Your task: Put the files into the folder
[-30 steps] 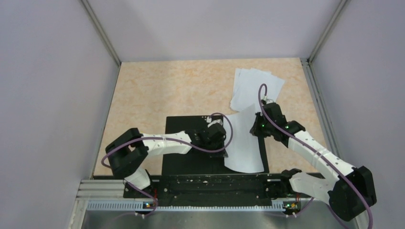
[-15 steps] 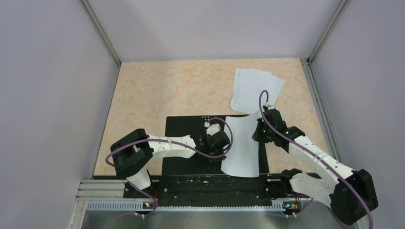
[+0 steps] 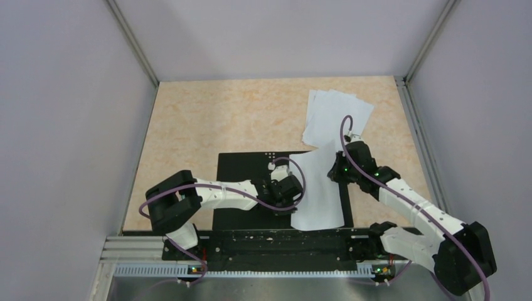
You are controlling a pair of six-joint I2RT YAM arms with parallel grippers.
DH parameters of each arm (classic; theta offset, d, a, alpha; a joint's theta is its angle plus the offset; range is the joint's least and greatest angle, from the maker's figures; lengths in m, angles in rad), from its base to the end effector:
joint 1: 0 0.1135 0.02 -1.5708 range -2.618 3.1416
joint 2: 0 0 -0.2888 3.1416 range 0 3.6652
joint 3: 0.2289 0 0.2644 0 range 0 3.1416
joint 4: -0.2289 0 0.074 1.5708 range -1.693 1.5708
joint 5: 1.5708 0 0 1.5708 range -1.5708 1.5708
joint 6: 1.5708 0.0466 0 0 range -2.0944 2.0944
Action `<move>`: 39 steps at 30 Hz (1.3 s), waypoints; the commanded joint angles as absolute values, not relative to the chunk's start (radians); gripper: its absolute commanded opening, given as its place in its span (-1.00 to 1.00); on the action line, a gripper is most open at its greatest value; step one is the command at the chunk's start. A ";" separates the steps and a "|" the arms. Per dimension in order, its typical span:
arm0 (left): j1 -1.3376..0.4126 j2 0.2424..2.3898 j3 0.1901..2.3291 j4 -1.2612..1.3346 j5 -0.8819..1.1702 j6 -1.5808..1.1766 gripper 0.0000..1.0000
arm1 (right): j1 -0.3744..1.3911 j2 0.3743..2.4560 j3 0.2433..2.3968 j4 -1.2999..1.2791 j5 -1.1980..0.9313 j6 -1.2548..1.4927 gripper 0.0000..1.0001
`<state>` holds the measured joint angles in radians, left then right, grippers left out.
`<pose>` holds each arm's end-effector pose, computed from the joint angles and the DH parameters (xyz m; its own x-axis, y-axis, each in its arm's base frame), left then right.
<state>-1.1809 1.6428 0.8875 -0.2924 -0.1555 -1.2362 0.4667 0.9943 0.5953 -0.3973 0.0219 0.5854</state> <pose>0.1319 -0.3019 0.1647 -0.9435 -0.1591 -0.2908 -0.0206 0.9036 -0.4278 0.1858 0.0924 0.2247 -0.7730 0.2291 -0.5916 -0.0108 0.9276 0.3734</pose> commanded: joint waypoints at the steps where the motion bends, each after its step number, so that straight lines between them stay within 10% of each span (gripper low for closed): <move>1: -1.190 1.621 0.882 -0.307 -0.166 -1.244 -0.95 | 0.459 1.031 0.602 -0.355 0.038 0.568 -1.00; 15: -1.189 1.567 0.940 -0.484 -0.206 -1.172 -0.22 | 0.459 1.159 0.660 -0.370 0.054 0.511 -1.00; 27: -1.155 1.520 0.900 -0.528 -0.237 -1.149 -0.26 | 0.459 1.202 0.667 -0.370 0.084 0.496 -1.00; 39: -1.112 1.548 0.871 -0.468 -0.198 -1.123 -0.49 | 0.459 1.203 0.698 -0.428 0.151 0.500 -0.02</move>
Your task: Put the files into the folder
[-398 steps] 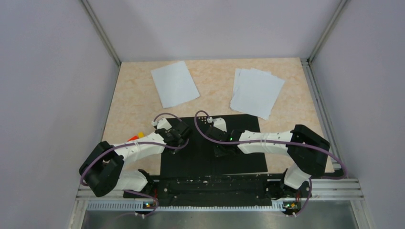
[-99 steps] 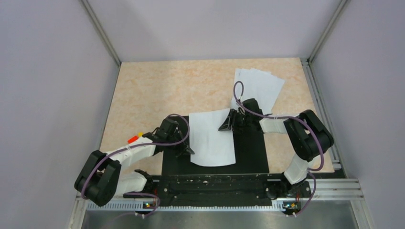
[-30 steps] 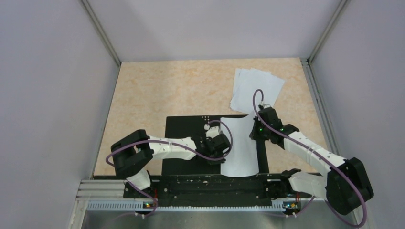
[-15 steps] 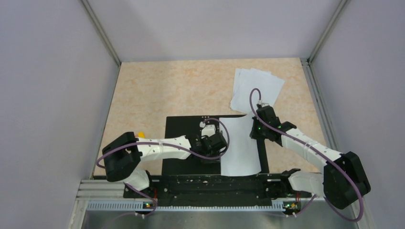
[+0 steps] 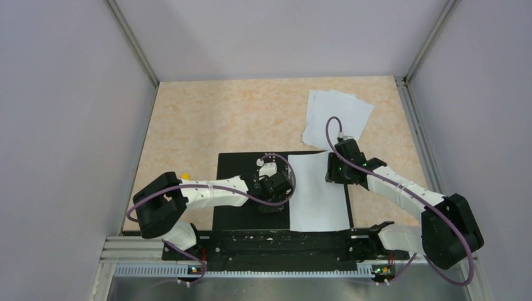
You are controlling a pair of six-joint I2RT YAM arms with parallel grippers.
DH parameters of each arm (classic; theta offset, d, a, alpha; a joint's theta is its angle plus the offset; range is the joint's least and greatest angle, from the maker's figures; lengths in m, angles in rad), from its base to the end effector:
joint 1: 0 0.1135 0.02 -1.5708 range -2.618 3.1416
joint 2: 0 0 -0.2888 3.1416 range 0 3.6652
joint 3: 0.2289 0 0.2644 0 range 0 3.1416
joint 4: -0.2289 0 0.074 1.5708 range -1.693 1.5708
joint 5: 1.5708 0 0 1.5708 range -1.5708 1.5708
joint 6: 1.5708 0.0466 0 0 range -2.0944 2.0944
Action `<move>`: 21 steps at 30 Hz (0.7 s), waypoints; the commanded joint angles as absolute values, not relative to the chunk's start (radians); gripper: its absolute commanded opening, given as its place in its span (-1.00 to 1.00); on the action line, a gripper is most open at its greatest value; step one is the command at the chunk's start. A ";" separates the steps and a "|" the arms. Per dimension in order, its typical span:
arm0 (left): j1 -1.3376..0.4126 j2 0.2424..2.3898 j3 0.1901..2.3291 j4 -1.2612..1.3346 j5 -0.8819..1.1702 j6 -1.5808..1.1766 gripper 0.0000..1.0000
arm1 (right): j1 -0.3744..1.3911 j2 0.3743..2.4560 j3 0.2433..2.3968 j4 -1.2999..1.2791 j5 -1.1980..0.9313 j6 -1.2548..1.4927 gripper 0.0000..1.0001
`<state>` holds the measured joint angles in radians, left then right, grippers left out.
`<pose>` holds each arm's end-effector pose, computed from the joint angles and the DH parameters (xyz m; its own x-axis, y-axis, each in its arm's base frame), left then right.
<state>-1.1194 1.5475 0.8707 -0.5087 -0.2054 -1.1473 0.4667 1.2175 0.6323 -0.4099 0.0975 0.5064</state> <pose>0.1379 -0.2627 0.1769 -0.9387 -0.1095 -0.3268 -0.0202 0.9640 -0.2650 0.2105 0.1010 0.1913 -0.8493 0.1126 -0.5157 0.0131 0.9812 0.1927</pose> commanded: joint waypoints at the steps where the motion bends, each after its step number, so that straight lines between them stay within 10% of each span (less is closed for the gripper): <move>1: -1.110 1.550 0.873 -0.464 -0.195 -1.118 -0.51 | 0.459 1.209 0.705 -0.439 0.169 0.503 0.09; 8: -1.038 1.526 0.895 -0.463 -0.177 -1.055 -0.48 | 0.415 1.234 0.750 -0.489 0.236 0.527 0.67; 21: -0.652 1.802 1.375 -0.257 0.164 -0.635 0.29 | 0.013 1.520 0.903 -0.104 -0.054 0.690 0.85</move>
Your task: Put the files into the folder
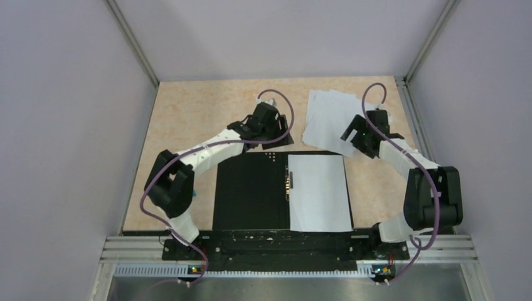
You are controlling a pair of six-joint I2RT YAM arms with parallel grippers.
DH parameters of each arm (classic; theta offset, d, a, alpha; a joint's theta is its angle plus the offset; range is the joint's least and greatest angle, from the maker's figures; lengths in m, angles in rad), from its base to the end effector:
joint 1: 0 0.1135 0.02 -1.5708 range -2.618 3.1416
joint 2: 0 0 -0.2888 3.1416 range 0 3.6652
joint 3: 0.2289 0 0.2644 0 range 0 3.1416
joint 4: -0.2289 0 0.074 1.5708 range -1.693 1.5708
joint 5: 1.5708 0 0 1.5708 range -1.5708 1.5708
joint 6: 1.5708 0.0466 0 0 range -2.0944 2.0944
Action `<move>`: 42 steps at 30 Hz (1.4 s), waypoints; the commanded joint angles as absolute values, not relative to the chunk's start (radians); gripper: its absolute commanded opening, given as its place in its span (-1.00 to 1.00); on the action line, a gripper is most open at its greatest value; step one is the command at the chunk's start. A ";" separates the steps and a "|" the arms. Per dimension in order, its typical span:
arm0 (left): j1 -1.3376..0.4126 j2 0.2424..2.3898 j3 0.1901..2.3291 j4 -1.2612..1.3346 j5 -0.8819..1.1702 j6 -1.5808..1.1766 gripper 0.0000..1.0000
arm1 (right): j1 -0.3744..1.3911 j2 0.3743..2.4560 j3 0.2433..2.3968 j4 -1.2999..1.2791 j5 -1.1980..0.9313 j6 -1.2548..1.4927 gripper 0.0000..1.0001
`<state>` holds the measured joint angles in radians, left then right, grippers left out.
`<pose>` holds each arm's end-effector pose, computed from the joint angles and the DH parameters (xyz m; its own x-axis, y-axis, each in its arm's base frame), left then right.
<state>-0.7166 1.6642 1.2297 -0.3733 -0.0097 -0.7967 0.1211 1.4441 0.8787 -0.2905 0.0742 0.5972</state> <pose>0.2937 -0.2552 0.2599 -0.8470 -0.2104 -0.4881 0.0659 0.8696 -0.4893 0.3102 0.0343 0.2217 -0.6605 0.4845 -0.5736 0.3618 0.8747 0.3223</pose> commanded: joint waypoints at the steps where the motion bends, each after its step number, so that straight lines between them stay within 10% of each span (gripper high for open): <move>1: -0.637 1.860 1.424 -0.252 0.191 -0.617 0.31 | -0.018 1.543 0.911 -0.072 -0.065 0.704 0.85; 19: -0.542 2.498 2.144 -0.309 0.303 -0.703 0.50 | -0.122 1.984 1.233 -0.079 -0.102 0.680 0.97; 42: -0.529 2.572 2.163 -0.455 0.284 -0.811 0.42 | 0.024 2.260 1.608 -0.354 -0.196 0.539 0.97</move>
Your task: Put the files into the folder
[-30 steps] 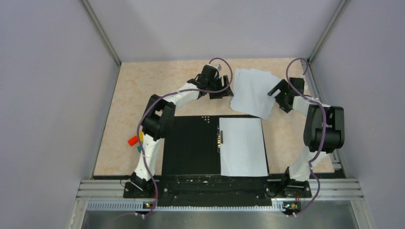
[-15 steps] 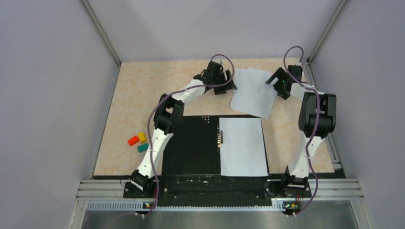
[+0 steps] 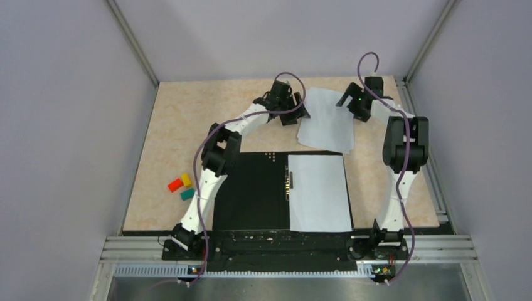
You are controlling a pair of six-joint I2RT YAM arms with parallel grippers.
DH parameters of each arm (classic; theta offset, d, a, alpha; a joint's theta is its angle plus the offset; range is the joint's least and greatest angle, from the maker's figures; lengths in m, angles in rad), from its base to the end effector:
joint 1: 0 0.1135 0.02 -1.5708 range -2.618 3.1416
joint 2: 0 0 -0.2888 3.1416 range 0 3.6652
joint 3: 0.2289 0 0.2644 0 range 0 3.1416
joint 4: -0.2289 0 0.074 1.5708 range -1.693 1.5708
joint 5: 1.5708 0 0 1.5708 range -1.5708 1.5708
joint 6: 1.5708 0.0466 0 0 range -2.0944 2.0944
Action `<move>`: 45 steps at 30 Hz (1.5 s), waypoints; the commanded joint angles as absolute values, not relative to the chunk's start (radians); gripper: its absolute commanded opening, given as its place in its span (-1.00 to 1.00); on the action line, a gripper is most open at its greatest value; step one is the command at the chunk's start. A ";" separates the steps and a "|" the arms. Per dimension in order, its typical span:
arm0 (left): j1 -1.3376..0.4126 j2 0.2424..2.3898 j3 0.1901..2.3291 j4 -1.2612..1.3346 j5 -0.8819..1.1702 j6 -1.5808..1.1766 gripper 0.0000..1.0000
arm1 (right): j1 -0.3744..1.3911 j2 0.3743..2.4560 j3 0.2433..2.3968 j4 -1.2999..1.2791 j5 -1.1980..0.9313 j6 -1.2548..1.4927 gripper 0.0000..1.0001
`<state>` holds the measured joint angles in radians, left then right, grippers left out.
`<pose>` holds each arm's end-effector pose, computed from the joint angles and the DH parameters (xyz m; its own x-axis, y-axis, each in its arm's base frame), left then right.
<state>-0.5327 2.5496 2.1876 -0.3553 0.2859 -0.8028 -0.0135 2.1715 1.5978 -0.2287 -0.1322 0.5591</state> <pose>0.5198 -0.3217 0.1615 -0.8756 -0.2849 -0.3902 0.0584 0.7393 -0.6708 0.5156 -0.0008 0.1760 -0.6510 0.5346 -0.5389 0.3151 0.8362 0.4490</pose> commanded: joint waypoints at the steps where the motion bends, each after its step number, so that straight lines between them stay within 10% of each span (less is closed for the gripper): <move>1: -0.528 2.571 2.161 -0.468 0.276 -0.810 0.42 | 0.030 2.267 1.624 -0.362 -0.214 0.533 0.98; 16: -0.522 2.418 2.002 -0.519 0.030 -0.775 0.51 | 0.038 2.181 1.637 -0.483 -0.146 0.464 0.97; 30: -0.532 2.567 2.140 -0.527 0.279 -0.842 0.52 | 0.077 2.180 1.556 -0.434 -0.310 0.483 0.97; 45: -0.486 2.499 2.122 -0.434 0.383 -0.920 -0.06 | 0.082 2.228 1.638 -0.457 -0.373 0.477 0.98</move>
